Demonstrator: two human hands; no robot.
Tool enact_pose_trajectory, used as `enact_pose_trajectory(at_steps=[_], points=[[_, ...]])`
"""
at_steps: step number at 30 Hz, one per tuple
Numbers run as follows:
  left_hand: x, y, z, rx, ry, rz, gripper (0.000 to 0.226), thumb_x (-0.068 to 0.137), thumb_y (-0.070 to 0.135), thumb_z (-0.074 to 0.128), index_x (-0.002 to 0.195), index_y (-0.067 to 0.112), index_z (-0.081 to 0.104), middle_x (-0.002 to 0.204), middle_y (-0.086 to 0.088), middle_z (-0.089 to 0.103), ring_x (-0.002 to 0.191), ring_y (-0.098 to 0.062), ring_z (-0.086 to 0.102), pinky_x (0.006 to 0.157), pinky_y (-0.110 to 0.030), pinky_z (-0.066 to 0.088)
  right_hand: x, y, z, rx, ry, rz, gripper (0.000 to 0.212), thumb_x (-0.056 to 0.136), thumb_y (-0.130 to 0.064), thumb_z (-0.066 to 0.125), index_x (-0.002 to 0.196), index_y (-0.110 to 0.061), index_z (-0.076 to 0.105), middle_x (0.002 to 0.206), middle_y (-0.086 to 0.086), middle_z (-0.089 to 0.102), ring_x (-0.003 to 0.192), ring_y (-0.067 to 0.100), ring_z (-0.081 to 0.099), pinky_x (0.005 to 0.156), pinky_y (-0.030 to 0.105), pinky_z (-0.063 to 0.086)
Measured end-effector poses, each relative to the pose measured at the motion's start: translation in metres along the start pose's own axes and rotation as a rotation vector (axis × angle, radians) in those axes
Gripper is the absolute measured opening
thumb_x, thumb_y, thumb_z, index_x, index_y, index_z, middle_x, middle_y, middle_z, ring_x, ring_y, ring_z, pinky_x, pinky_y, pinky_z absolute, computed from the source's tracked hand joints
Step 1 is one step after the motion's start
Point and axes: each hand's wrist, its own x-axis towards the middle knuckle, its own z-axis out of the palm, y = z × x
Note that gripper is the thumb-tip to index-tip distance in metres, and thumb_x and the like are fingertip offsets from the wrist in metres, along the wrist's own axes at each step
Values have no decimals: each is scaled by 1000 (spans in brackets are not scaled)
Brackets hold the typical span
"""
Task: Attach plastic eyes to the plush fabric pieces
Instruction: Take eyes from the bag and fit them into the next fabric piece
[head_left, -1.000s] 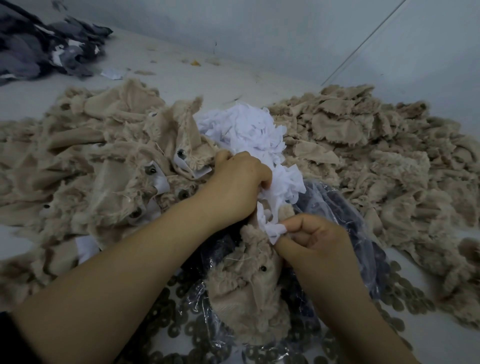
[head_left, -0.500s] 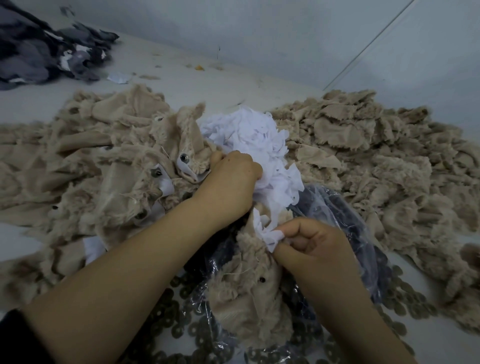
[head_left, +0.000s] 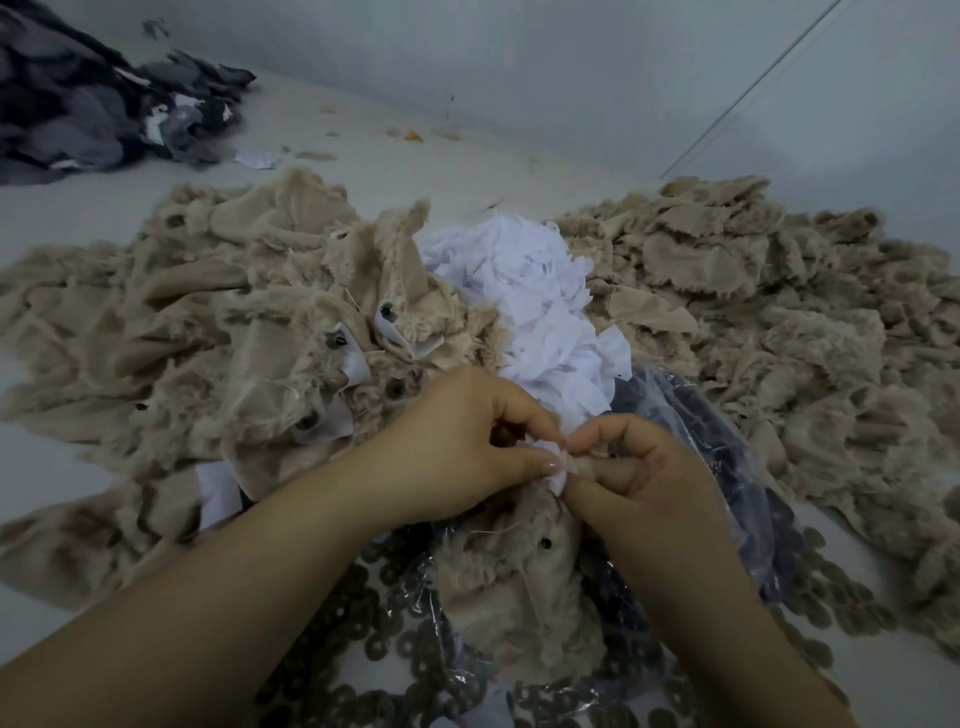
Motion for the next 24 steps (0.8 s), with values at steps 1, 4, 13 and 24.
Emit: enact_pose_trajectory(at_steps=[1, 4, 13, 24], points=[[0, 0, -1, -32, 10, -2, 8, 79, 15, 81, 85, 20, 79, 79, 7, 74, 75, -9, 70, 74, -31, 59, 1, 0, 0, -11, -3, 15, 24, 83, -13, 80, 95, -30, 70, 72, 15, 75, 74, 48, 67, 64, 53, 57], [0, 1, -2, -155, 43, -19, 5, 81, 10, 78, 84, 15, 79, 73, -7, 73, 68, -25, 70, 65, -36, 60, 1, 0, 0, -35, -50, 28, 29, 86, -17, 77, 105, -39, 75, 77, 10, 77, 81, 41, 71, 73, 55, 60], [12, 2, 0, -449, 334, -70, 11, 92, -3, 62, 83, 0, 69, 57, -20, 63, 45, -23, 58, 45, -28, 49, 3, 5, -5, -40, -53, 107, 27, 85, 3, 70, 87, -22, 79, 79, -5, 79, 78, 12, 76, 71, 28, 63], [40, -17, 7, 559, -4, 229, 62, 84, -2, 56, 141, 22, 52, 156, -11, 30, 135, -33, 31, 103, -41, 33, 1, -2, -2, -46, -43, 119, 31, 86, 6, 67, 84, -22, 79, 77, -5, 78, 75, 11, 76, 69, 26, 62]])
